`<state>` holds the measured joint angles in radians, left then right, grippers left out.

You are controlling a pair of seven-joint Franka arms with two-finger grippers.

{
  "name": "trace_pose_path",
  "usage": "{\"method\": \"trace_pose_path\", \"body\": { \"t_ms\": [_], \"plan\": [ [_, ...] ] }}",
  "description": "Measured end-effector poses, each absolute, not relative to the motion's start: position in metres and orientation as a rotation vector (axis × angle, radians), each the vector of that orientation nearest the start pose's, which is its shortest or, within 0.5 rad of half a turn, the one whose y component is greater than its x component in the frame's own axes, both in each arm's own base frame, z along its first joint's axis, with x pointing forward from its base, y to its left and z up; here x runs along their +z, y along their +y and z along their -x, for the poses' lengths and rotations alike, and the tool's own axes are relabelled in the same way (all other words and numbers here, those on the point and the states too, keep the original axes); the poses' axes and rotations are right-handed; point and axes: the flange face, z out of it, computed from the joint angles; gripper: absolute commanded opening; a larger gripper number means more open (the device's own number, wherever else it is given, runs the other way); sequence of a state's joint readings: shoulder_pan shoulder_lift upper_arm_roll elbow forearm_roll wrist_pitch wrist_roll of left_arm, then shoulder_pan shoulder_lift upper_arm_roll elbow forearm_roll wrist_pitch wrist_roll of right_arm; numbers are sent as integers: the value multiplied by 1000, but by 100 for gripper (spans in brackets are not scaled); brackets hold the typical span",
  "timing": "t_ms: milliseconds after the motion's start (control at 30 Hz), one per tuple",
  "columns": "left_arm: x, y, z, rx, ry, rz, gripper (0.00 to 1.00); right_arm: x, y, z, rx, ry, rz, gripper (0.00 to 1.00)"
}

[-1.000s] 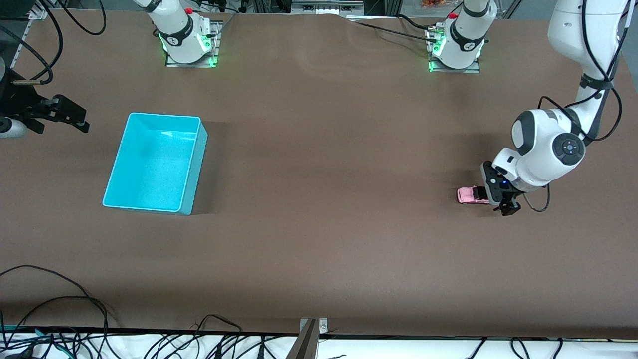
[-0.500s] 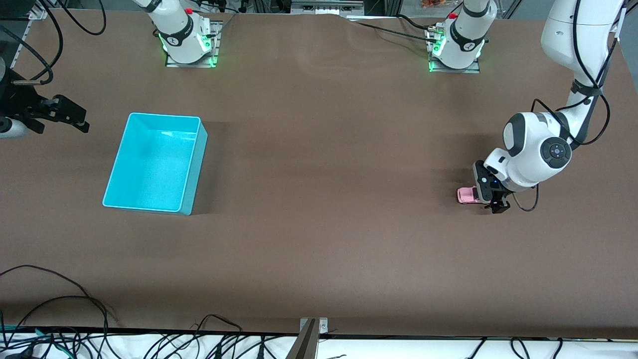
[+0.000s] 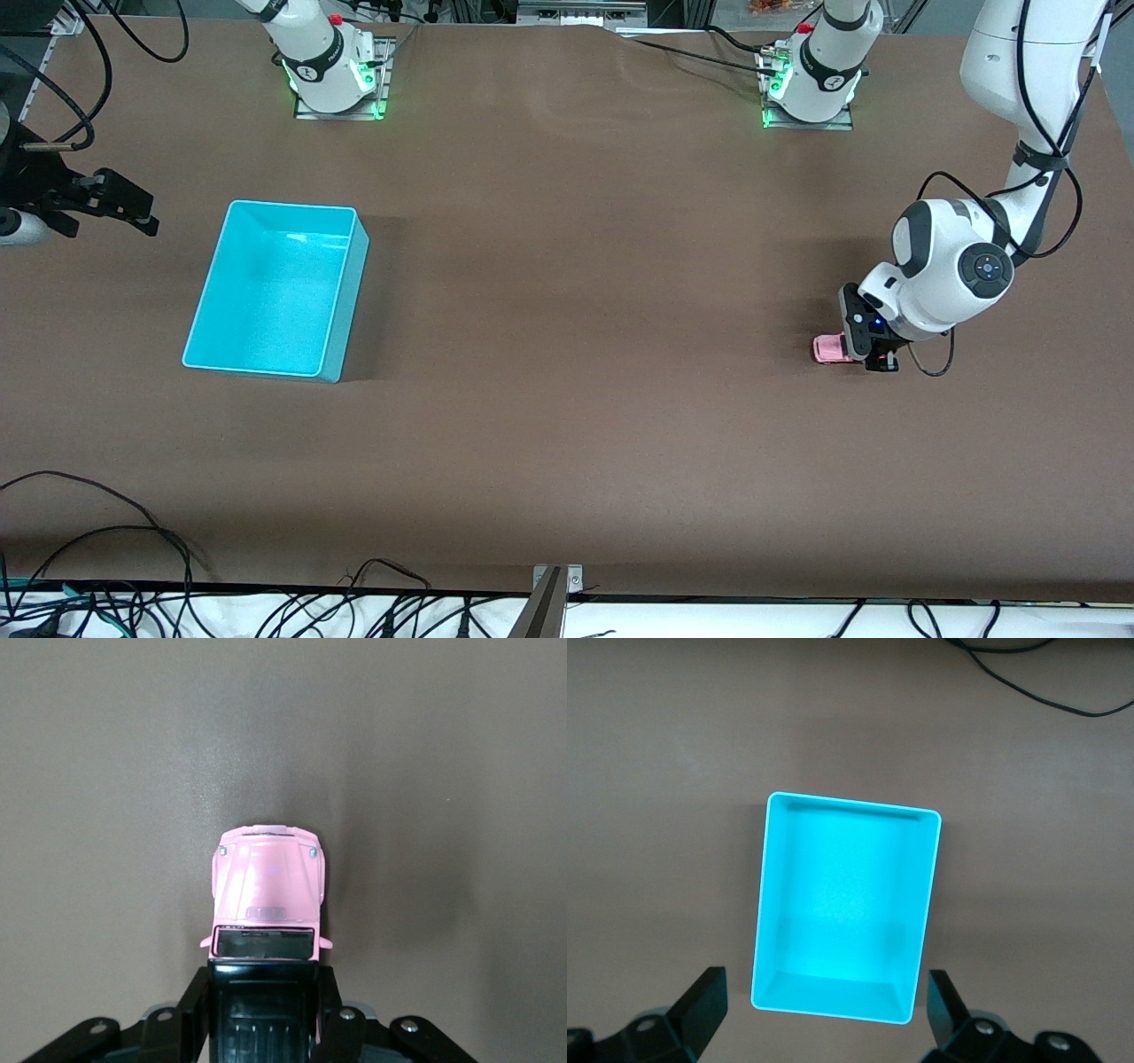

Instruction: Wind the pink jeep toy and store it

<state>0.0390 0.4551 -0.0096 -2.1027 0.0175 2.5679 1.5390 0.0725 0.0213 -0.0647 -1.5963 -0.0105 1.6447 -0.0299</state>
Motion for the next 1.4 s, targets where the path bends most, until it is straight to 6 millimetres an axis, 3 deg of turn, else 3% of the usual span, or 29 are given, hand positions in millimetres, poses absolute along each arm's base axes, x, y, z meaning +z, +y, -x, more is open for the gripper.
{"method": "trace_pose_path", "body": {
  "t_ms": [367, 533, 800, 933, 1133, 1400],
  "plan": [
    [199, 29, -582, -1, 2178, 2248, 12, 607, 3, -567, -43, -60, 3153, 100],
    [199, 61, -582, 0, 2202, 2221, 12, 607, 3, -567, -43, -59, 3153, 100],
    [199, 147, -581, -9, 2202, 2198, 12, 607, 3, -567, -43, -59, 3153, 100],
    [199, 178, -580, -14, 2194, 2195, 12, 607, 3, -567, -43, -59, 3153, 100],
    [199, 202, -580, -16, 2192, 2188, 12, 607, 3, -567, -42, -59, 3153, 100],
    [199, 217, -580, -16, 2203, 2172, 12, 607, 3, -567, -42, -59, 3153, 100]
  ]
}}
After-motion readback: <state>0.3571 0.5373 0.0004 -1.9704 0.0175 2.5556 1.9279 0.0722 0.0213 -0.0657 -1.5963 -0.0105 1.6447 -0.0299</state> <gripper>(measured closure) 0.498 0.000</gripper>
